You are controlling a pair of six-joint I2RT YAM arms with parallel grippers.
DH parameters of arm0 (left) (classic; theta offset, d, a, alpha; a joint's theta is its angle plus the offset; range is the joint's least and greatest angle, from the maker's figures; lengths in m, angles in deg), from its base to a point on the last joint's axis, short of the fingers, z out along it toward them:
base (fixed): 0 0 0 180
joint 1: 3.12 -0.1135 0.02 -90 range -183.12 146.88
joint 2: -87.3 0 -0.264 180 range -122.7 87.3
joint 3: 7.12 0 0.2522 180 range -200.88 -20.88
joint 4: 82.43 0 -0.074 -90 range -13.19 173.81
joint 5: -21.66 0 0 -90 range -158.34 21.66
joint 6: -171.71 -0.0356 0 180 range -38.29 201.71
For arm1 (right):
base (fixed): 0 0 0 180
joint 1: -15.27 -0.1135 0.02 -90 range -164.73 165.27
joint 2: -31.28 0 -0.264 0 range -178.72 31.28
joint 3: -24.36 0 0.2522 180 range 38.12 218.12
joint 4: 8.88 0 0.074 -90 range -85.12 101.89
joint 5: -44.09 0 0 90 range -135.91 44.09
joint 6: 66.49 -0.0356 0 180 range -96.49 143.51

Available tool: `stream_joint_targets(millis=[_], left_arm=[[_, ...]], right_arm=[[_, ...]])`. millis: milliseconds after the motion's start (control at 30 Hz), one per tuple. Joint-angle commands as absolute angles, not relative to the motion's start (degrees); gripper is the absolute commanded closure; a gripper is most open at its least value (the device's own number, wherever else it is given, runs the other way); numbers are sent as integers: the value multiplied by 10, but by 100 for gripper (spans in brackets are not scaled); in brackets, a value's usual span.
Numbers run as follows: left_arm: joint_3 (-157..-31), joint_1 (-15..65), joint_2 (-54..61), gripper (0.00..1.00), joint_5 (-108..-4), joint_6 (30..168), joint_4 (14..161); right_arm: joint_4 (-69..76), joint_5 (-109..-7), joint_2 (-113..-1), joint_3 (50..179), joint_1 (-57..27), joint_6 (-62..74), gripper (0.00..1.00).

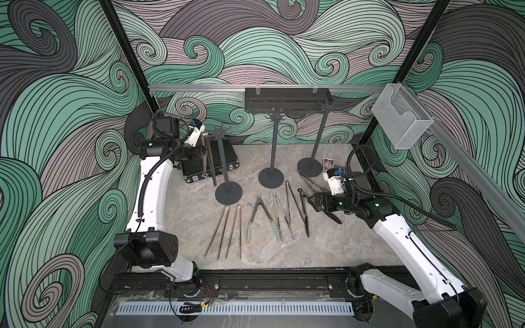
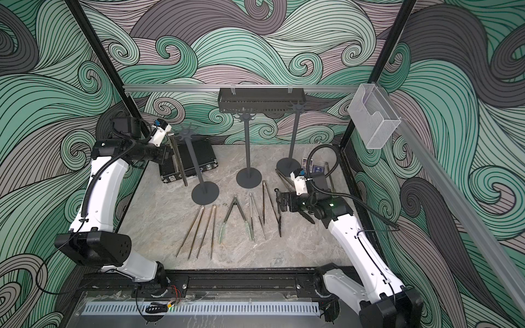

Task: Hang food tongs on kitchen utensil racks
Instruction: Hang the food tongs on the rack.

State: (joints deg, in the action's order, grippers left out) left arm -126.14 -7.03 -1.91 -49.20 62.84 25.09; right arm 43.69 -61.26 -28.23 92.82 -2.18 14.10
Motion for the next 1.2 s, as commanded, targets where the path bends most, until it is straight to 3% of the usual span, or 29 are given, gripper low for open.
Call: stream_joint_targets(millis=[0, 967, 1033, 1167], left_arm=[[-1287, -60, -21, 98, -486, 630, 247], [-1248, -44, -34, 92, -541, 626, 247], [-1250, -44, -35, 83, -544, 626, 247], [-1256, -41, -35, 75, -549, 625, 247]], right_arm=[[440, -622, -286, 925, -24, 145, 1], [436, -628, -290, 922, -25, 144, 1], [436, -628, -291, 923, -25, 144, 1], [436, -629, -292, 923, -25, 143, 1]])
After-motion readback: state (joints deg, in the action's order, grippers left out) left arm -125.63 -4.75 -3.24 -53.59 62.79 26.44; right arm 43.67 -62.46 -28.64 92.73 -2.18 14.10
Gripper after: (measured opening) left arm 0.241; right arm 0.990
